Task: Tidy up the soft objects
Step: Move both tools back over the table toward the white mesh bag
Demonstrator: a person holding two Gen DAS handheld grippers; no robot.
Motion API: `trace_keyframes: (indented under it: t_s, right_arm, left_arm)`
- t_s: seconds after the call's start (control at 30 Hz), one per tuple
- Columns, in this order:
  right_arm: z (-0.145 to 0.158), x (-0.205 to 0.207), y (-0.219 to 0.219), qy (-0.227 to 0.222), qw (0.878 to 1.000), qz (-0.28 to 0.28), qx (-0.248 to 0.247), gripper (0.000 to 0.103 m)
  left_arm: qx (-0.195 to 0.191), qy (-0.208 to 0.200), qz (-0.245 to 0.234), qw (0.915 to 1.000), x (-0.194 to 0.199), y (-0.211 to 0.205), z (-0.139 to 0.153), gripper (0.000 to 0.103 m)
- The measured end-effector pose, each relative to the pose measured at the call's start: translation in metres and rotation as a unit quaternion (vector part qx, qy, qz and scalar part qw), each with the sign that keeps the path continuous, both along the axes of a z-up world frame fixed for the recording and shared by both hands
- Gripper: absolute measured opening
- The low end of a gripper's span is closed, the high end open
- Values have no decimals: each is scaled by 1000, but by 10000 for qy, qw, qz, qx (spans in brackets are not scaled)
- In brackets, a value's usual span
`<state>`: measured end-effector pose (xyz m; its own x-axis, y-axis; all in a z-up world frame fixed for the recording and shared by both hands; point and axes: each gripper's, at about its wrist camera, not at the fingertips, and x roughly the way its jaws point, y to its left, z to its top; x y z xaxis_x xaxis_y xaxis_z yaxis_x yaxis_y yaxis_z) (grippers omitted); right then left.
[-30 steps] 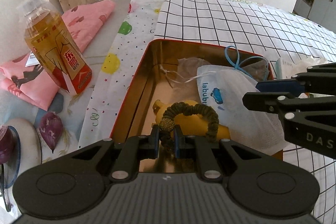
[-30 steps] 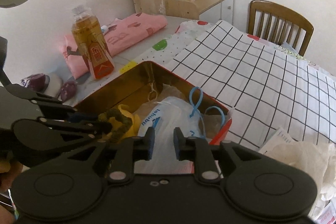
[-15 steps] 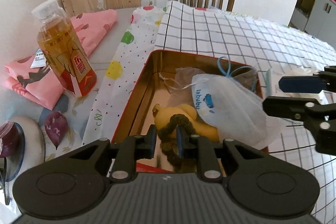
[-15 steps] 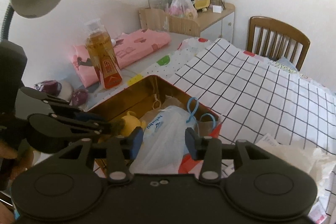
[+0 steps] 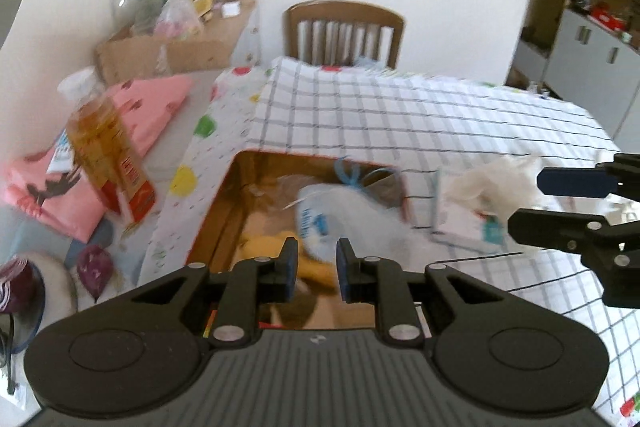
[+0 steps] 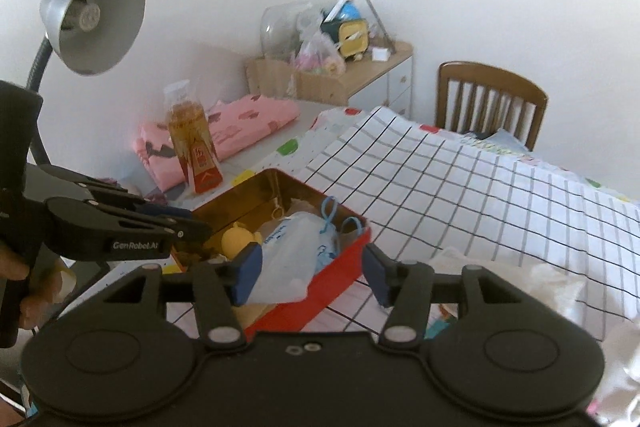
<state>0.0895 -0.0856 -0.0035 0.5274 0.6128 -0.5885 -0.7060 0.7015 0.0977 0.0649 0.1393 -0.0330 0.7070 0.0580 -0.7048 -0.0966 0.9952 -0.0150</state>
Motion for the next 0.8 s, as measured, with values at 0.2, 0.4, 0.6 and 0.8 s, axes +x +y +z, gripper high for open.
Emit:
trace_keyframes:
  t_s: [0.2,0.4,0.6,0.8]
  right_arm:
    - [9,-14,-34,-121,9992,-339,157,58]
    - [10,-27,-72,-170,9968,-740,236,60]
    - [7,-32,-112,-104,9926,-1164,320,62]
    - [1,-30,-143,-105,9886,-1479,250,63]
  left_arm:
    - [-141,-273,-376,9988,-6,-31,14,20]
    - [-160,-396,-782,9960,-1,-67,19,20]
    - [-269,-455,-1128,9922,9,-102,17,20]
    - [-283,-374,-1385,9893,26,-134,5,34]
